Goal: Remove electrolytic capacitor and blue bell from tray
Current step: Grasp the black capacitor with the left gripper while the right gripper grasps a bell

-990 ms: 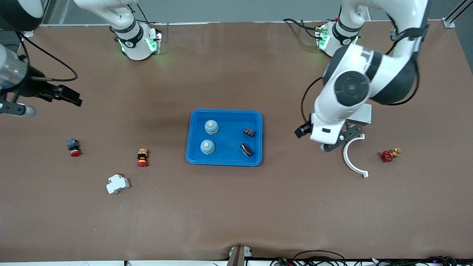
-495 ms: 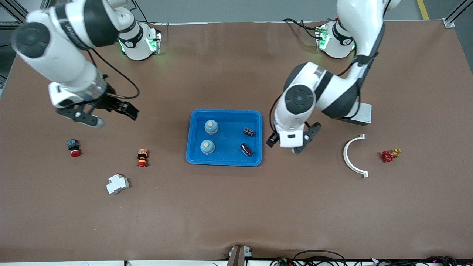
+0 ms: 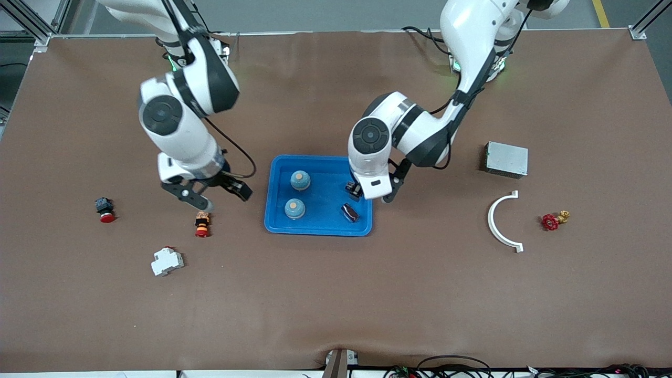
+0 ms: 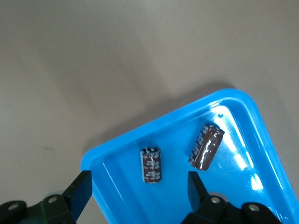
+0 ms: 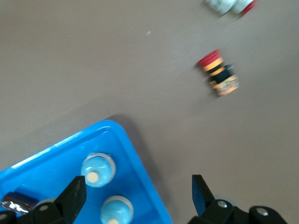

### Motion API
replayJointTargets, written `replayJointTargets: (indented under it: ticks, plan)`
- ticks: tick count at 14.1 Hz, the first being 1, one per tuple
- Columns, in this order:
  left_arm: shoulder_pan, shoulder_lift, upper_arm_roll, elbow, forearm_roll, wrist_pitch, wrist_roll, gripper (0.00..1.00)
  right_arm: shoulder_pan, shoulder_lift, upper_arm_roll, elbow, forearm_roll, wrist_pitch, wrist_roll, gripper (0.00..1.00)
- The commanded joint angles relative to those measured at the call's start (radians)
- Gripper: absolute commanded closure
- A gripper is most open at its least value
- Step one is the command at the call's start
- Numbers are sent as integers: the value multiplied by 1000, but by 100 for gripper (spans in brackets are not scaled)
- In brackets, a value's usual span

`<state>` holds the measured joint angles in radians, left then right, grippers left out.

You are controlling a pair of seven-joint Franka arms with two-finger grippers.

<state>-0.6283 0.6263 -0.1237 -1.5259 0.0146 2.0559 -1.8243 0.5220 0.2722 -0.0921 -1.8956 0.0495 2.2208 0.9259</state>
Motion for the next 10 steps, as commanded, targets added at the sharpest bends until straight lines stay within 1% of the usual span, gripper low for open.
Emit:
replayJointTargets:
  ticks: [1,2,4,7,10]
  plan:
    - [-16,61,6,18,-1,67,-78,23,36,90,-9,18,49,100,43,0]
    - [-22,75,6,15,-1,82,-88,29,53,110,-11,20,49,127,57,0]
    - [-36,99,7,9,-1,87,-107,35,73,169,-11,41,49,170,94,0]
    - [-44,131,7,9,-1,122,-131,36,102,249,-11,73,49,189,108,0]
    - [-53,158,7,9,1,168,-142,36,128,292,-11,96,50,192,134,0]
